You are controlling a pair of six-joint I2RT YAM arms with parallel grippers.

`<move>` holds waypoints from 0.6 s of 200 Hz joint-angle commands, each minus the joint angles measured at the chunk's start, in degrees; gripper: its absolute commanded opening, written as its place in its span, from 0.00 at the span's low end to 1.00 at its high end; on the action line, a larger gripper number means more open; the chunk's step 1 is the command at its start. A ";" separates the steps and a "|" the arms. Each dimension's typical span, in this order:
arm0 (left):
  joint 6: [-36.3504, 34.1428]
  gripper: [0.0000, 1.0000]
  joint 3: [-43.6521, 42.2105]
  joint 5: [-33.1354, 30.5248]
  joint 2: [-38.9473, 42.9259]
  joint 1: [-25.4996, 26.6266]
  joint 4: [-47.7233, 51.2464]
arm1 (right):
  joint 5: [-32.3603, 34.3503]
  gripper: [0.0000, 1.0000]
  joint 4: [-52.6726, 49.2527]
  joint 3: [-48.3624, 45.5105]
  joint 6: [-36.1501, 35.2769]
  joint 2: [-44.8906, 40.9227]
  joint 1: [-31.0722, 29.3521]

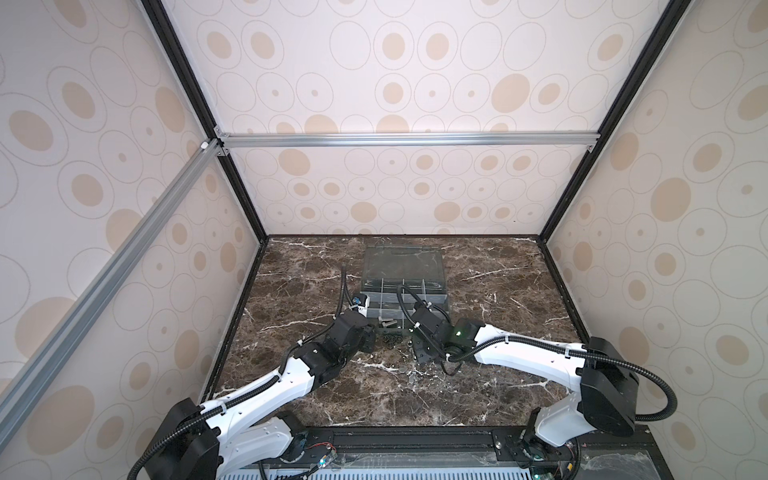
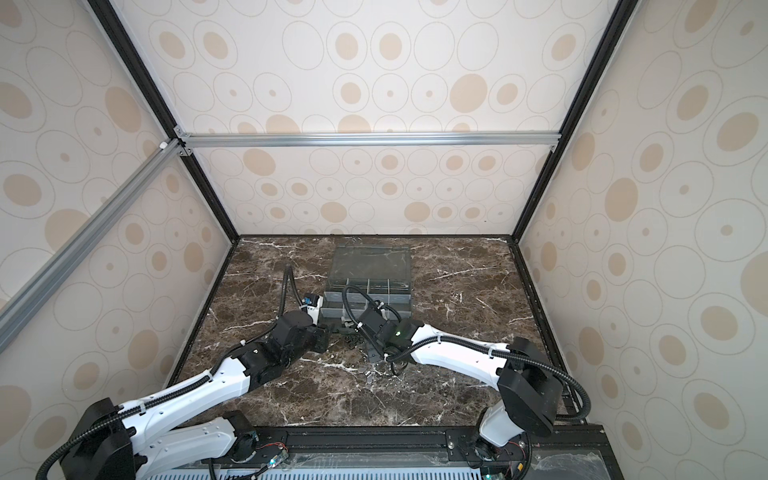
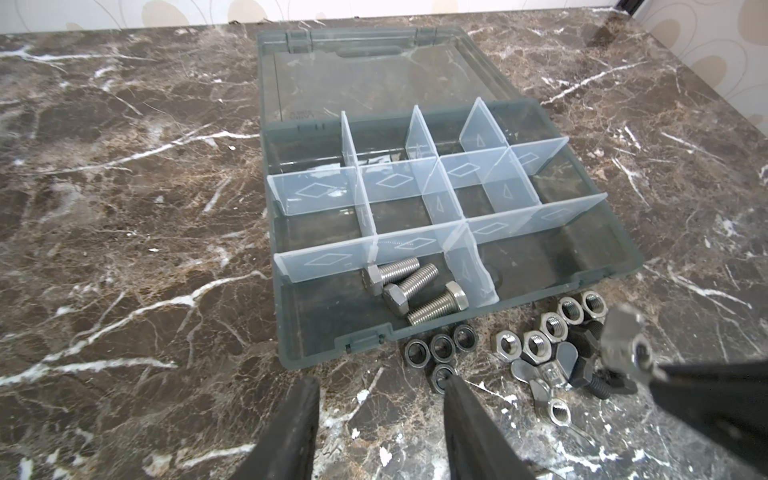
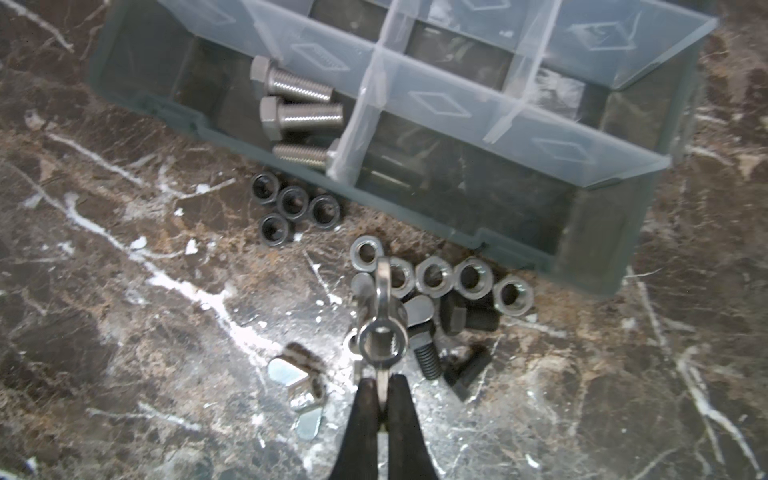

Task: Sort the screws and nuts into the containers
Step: 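Lift the wing nut with the right gripper and carry it over the organizer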

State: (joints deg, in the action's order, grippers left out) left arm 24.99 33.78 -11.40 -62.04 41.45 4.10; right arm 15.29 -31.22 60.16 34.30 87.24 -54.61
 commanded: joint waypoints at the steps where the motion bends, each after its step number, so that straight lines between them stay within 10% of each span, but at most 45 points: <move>1: 1.63 0.49 1.74 1.11 0.01 -0.54 -0.22 | 0.83 0.00 0.51 1.09 -2.78 -1.48 2.17; 120: 3.04 0.50 -1.14 3.26 -0.09 -0.51 -2.90 | -1.01 0.00 2.74 3.79 -4.42 4.25 8.95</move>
State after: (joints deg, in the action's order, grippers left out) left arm 26.98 33.17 -8.80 -62.04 41.41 3.18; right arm 14.55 -28.99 61.69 30.48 89.60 -46.78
